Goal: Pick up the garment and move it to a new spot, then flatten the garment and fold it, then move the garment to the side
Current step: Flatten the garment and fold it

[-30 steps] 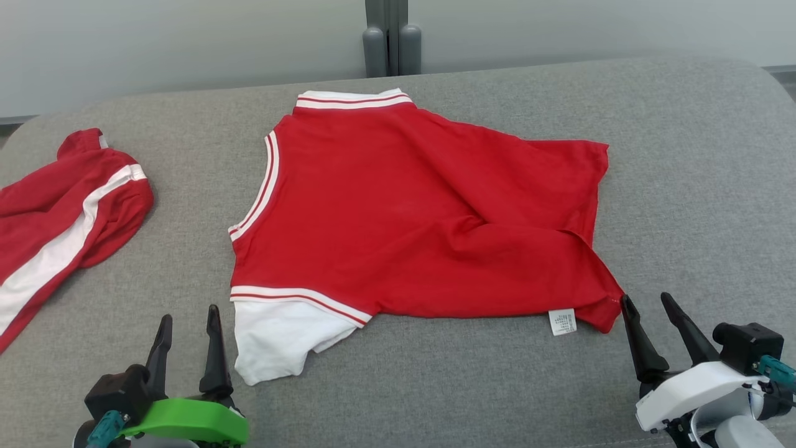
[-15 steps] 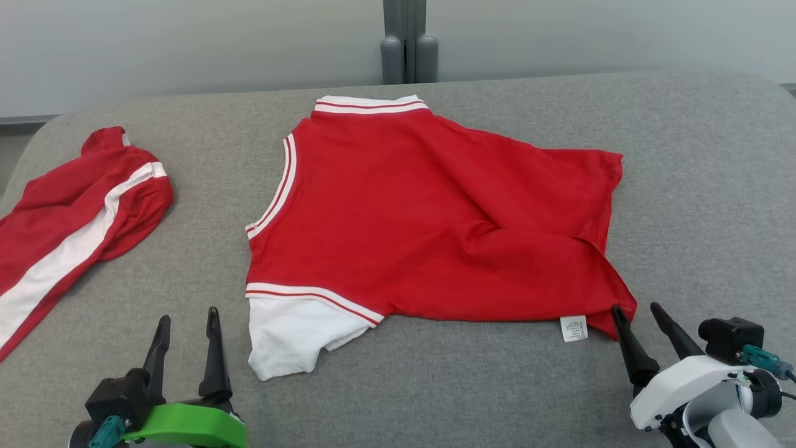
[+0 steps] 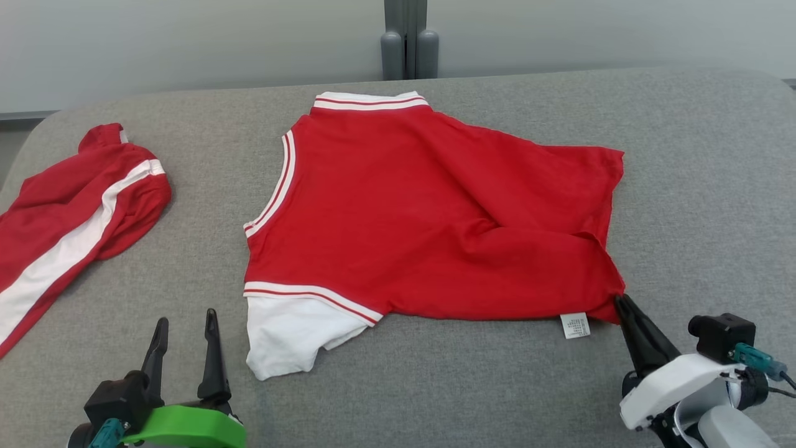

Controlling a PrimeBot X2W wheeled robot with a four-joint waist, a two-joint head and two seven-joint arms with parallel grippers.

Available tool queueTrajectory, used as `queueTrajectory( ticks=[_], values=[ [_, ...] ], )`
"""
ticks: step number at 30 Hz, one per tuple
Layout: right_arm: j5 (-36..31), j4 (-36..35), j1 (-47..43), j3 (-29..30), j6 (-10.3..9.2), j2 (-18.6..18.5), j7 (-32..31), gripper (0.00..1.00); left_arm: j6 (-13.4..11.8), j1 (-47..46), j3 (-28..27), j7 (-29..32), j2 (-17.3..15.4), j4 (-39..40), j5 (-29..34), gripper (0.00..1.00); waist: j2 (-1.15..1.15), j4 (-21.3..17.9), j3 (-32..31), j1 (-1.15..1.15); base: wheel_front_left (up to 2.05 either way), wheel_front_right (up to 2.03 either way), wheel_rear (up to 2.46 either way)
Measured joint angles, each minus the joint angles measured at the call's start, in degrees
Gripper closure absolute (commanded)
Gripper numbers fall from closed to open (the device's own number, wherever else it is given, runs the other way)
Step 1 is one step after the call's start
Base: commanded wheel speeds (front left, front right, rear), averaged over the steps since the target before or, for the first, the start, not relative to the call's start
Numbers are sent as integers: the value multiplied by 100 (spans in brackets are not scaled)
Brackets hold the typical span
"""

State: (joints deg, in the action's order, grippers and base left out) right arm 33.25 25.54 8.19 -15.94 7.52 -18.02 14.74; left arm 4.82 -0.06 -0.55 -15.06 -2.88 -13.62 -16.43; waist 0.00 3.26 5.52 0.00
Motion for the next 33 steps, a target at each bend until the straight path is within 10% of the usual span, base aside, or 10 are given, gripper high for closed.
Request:
queueTrajectory(
  ticks=[12,13,15,33],
  values=[
    [245,-1018,-1113,-580,0,-413,31,100,-37,14,57,-7,3,-47,-45,0,0,-228,6,0,0,0,0],
    [259,-989,-1130,-627,0,-450,25,81,-37,14,56,-7,3,-59,-49,0,0,-241,10,0,0,0,0],
    [227,-937,-1132,-633,0,-481,24,0,-37,14,56,-7,3,-74,-51,0,0,-265,11,0,0,0,0],
    [-862,-2018,-1261,928,0,319,31,0,-23,93,-48,-7,4,-100,223,0,0,-271,-407,0,0,0,0]
  ],
)
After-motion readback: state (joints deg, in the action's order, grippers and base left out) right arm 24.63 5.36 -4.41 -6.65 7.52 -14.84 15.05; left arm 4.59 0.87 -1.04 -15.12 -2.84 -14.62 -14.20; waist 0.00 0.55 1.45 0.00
